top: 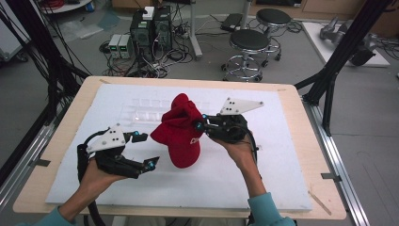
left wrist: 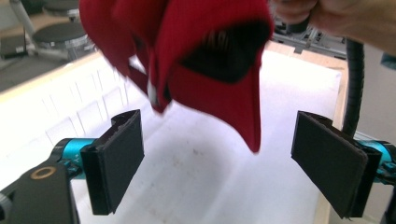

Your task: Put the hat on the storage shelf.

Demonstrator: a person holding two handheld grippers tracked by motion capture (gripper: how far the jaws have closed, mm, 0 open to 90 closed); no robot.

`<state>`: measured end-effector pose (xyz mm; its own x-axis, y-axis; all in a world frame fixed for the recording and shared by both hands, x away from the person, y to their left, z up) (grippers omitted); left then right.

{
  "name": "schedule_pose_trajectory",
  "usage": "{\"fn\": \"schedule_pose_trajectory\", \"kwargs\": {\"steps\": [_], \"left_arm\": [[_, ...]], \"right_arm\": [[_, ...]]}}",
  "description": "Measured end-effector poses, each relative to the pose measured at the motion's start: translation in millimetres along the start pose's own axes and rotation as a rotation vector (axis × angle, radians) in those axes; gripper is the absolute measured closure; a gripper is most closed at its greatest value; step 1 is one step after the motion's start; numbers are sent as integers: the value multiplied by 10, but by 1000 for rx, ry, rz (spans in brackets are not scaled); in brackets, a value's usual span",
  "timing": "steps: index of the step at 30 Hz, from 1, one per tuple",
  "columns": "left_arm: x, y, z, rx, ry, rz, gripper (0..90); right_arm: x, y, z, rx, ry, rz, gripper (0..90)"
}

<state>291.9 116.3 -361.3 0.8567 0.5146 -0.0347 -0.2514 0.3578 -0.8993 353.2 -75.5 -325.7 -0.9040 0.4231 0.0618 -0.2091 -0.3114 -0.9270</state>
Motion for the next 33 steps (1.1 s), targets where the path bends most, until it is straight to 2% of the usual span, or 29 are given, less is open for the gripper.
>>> {"fn": "schedule_pose_trajectory", "kwargs": {"steps": [4,6,9,12,16,19,22,25,27,33], "left_arm": [[-51,54,-59,9,14,14,194],[-96,67,-144,4,37,36,218],[-110,77,-201,3,41,43,288],[-126,93,-309,7,60,88,303],[-144,93,-387,15,66,102,343],[-142,69,-421,0,75,116,416],[-115,68,-450,0,85,147,470],[-103,89,-473,9,93,161,534],[-100,101,-479,11,92,160,576],[-118,123,-480,21,109,149,800]], "right_arm": [[-18,-15,15,-14,15,-8,845],[-17,-25,12,-21,19,-14,845],[-7,-44,4,-30,21,-10,845],[13,-61,-2,-35,21,-10,845],[20,-82,-10,-45,23,-13,845],[27,-92,-25,-53,21,-10,845],[38,-99,-39,-59,19,-7,845],[63,-110,-48,-66,13,-6,845],[76,-119,-58,-73,10,-5,845],[94,-134,-82,-83,9,-1,845]]}}
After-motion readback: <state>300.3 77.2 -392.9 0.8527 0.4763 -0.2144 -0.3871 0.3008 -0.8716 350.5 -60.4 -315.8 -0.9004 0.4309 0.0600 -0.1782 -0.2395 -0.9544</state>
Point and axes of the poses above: each handheld gripper's, and its own axes: z roughly backward along the jaws, y roughly out of its underside, x roughly to its left, the point moved 8 cm from there along -z, roughly forward along the jaws, and after that the axes turned 4 degrees about x, right-handed, at the moved point
